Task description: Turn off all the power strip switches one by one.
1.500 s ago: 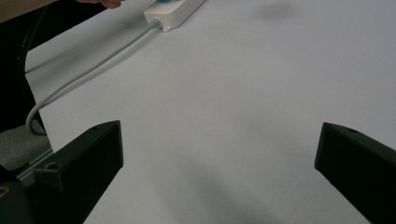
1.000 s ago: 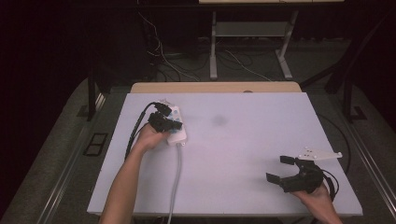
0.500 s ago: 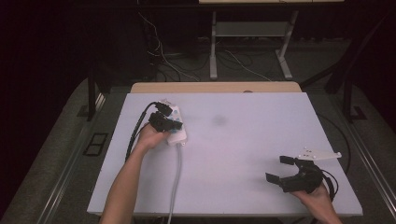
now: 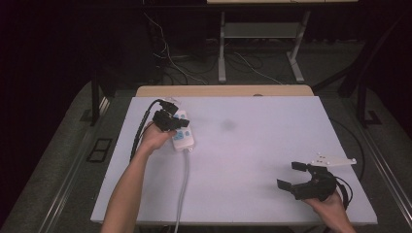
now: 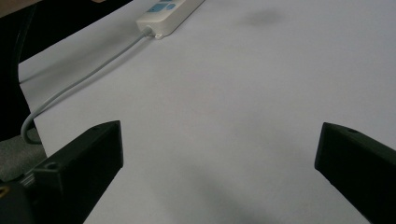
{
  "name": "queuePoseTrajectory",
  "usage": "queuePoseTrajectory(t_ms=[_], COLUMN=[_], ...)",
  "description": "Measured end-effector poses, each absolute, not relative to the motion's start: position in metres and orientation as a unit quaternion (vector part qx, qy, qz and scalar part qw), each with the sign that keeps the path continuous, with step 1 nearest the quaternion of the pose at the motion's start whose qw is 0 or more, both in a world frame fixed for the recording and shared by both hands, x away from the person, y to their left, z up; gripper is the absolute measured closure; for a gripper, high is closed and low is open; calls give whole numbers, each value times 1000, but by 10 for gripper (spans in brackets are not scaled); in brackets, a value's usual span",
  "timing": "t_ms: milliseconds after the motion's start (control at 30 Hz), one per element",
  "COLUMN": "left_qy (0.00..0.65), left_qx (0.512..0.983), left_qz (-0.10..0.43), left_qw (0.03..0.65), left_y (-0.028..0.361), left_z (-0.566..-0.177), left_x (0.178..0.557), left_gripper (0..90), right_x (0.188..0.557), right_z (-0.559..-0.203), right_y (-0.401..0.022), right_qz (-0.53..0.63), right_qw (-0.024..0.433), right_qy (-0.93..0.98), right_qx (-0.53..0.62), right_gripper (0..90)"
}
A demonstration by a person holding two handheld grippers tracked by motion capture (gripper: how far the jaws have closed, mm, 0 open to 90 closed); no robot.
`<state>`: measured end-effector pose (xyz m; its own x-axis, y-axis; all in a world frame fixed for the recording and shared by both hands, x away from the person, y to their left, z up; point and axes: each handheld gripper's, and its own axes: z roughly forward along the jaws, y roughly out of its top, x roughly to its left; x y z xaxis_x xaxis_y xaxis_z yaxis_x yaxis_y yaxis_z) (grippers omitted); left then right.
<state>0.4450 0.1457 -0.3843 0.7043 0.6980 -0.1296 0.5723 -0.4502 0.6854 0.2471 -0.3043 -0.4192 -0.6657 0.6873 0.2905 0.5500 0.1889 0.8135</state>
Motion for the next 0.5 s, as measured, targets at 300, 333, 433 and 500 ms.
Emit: queuePoseTrajectory(t_ms=[300,333,433,500], left_qy=[380,382,382,383], left_qx=[846,845,846,844], left_qz=[91,91,91,90], left_qw=[362,362,361,364], left_y=[148,148,148,148], left_z=[-375,-375,-373,-372], left_x=[453,454,458,461], left_gripper=[895,895,895,895], right_x=[247,247,247,247], right_z=[-420,-420,-420,-420], right_y=[-303,-302,-301,-300], right_qz=[493,492,491,491], right_qw=[68,68,68,69], right_qy=[768,769,770,771], right_qx=[403,402,401,400], right_gripper=[9,10,9,9])
